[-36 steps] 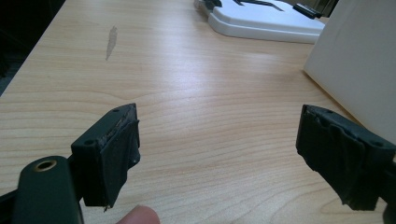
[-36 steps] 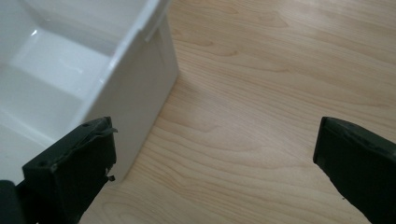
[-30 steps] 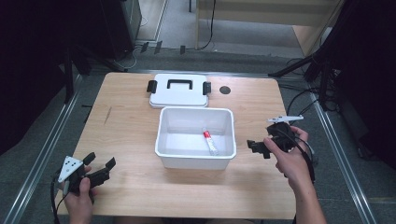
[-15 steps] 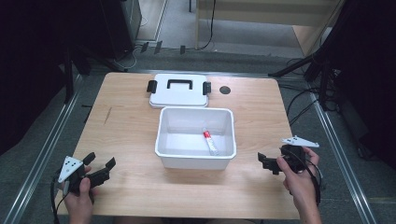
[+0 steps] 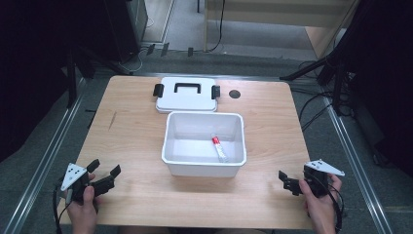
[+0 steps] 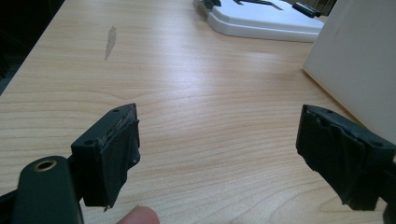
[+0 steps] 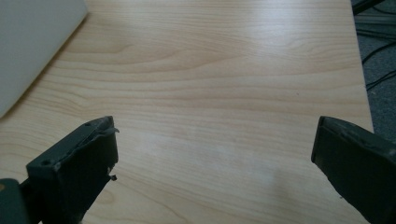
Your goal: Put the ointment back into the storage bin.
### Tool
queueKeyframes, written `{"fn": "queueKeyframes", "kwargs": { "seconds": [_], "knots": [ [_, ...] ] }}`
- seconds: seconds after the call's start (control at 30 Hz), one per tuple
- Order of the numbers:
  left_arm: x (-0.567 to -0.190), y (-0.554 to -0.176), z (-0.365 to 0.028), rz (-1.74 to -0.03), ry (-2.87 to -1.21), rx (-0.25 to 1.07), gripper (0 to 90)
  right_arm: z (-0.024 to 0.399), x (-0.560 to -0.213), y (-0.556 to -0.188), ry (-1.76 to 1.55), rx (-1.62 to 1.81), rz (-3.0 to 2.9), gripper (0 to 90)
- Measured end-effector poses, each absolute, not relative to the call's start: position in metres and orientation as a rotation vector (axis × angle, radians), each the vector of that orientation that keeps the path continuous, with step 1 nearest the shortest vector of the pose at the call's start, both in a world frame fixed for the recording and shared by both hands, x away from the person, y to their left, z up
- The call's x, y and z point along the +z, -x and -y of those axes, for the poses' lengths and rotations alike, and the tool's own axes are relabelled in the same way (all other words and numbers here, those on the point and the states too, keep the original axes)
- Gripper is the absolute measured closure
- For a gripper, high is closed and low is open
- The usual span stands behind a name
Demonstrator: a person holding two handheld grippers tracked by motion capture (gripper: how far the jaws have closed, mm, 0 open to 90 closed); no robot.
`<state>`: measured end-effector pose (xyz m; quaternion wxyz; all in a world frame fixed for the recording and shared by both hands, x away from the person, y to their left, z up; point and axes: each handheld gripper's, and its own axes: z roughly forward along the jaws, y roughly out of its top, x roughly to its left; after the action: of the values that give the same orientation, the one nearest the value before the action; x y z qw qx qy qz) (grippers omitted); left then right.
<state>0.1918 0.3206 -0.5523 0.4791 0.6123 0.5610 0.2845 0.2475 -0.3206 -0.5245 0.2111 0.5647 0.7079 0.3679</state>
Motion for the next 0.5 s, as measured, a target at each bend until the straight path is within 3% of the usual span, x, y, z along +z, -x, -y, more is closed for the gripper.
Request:
{"fn": "queueKeyframes", "kwargs": {
  "seconds": [0.5],
  "knots": [
    [-0.552,-0.192,-0.321,-1.369,-1.495,0.692,14.3,0.346,-0.545,-0.225,-1.579,1.077,-1.896,0.8]
  ]
}}
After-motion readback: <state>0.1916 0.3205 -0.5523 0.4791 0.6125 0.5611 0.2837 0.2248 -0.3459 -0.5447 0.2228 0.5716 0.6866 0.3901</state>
